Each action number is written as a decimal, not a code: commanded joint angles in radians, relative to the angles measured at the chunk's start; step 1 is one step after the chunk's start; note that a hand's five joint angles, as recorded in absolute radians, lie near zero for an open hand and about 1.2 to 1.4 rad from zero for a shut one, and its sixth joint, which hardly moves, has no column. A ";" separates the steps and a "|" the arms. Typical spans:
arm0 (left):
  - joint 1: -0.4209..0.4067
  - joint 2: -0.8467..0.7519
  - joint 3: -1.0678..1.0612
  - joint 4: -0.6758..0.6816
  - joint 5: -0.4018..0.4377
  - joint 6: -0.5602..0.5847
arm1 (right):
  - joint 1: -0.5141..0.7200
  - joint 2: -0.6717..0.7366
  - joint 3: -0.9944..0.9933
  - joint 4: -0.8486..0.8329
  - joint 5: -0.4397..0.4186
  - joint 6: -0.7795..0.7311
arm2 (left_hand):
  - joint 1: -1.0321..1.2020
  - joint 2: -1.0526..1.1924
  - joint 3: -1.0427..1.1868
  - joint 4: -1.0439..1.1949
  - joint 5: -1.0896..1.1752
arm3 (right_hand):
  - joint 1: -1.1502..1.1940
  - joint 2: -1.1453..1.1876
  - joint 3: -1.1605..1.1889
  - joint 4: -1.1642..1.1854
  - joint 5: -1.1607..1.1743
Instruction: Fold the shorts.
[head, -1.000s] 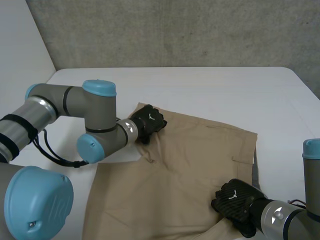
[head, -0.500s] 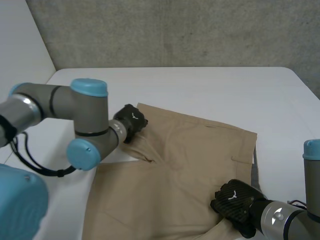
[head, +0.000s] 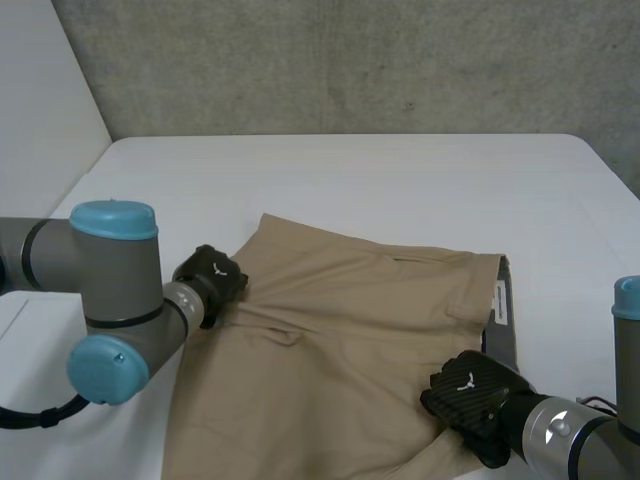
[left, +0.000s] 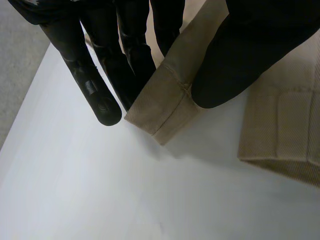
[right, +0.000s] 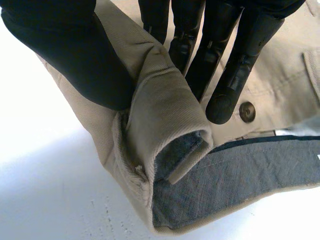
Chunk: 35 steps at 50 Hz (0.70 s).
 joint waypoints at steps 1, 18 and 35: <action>0.005 0.025 -0.057 0.031 -0.020 -0.004 | -0.001 -0.008 -0.002 -0.007 0.000 0.010 | 0.042 -0.042 -0.035 -0.048 -0.008 | 0.420 0.225 0.217 0.207 0.243; 0.005 0.417 -0.175 0.103 -0.023 -0.280 | -0.037 -0.010 -0.022 -0.087 -0.054 0.169 | -0.555 -0.639 -0.632 -0.644 -0.605 | 0.420 0.225 0.217 0.207 0.243; -0.087 0.721 -0.477 -0.179 -0.018 -0.508 | -0.130 -0.007 -0.033 -0.213 -0.086 0.344 | -0.611 -0.694 -0.688 -0.700 -0.661 | 0.420 0.225 0.217 0.207 0.243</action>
